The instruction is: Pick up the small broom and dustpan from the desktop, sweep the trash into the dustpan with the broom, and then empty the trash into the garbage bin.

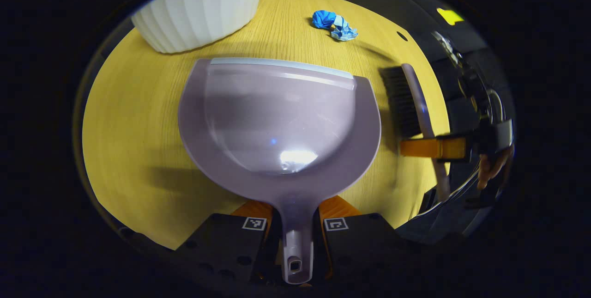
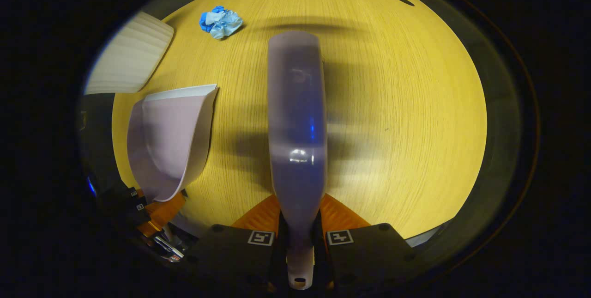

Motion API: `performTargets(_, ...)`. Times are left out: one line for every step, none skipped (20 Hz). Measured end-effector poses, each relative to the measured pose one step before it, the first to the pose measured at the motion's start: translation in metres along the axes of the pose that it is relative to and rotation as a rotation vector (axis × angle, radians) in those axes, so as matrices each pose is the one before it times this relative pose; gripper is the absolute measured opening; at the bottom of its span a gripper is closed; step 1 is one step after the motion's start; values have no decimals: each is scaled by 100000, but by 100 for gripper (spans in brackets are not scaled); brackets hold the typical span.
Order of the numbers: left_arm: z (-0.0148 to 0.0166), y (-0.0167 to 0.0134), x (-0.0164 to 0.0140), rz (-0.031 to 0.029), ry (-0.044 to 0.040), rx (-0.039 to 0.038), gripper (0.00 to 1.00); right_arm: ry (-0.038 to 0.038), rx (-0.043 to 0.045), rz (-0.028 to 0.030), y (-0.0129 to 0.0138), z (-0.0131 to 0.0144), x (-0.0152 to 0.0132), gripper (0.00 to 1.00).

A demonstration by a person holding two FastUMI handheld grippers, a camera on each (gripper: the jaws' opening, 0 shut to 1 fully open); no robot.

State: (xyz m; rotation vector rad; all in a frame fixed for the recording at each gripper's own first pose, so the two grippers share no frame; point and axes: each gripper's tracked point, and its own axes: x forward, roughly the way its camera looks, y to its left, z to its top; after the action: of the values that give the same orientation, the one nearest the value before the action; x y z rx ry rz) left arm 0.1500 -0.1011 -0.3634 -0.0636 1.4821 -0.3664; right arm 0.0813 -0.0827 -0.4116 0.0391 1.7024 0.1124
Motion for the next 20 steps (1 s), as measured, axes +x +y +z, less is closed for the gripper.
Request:
performTargets(132,748,-238,425,1347,4035,29,-1567,-5142,-3592,-948,1639,-403,27)
performTargets(464,1021,-270,1464,1203,5071,30,-2083,-4395,-4142,-1140,2155,-438,27)
performTargets(427,913,-57,1777,871,4780,30,-1347,-2064,-2295,-778,1891,-289,27)
performTargets(482,882,2,1831,1249,5647,30,-1344,-945,-629,-411,1919,-199,27)
performTargets(128,692,-346,1005,1534,5108,30,-436,-508,573,-102,1772,-171,27)
performTargets(-4,289,-132,-612,2102,3425,30,-646,-977,-356,-163,1682,46,27)
performTargets(248,406,-148,-96,353,3173,29,-1703,-2046,-591,-166,1951,172,27)
performTargets(262,359,-67,-44,856,1879,29,-772,-2800,-929,-83,1588,215,27)
performTargets(328,146,-129,-519,825,1152,29,-134,-2803,-291,85,1411,232,27)
performTargets(324,89,-103,-2,578,1506,29,337,-3288,-710,215,1234,283,27)
performTargets(194,-84,-214,184,540,1660,29,82,-3053,-508,375,1355,348,27)
performTargets(249,-130,-97,-446,21,1794,29,351,-3034,-433,220,976,218,27)
performTargets(157,-127,-71,-348,948,1513,29,556,-2730,310,324,558,465,27)
performTargets(148,26,147,284,822,963,29,508,-2011,601,330,485,208,27)
performTargets(256,0,184,213,920,595,29,-97,-2056,987,302,580,108,27)
performTargets(237,44,59,-104,664,1008,29,47,-2200,933,267,375,1,26)
performTargets(49,114,-159,208,480,1749,29,424,-2813,46,117,140,47,26)
performTargets(290,272,-155,619,244,2468,29,45,-3185,250,259,85,-85,27)
performTargets(292,437,-30,561,701,2062,29,50,-4749,-66,232,-78,-17,26)
performTargets(321,335,57,580,51,2030,29,1074,-5981,228,419,-548,-41,27)
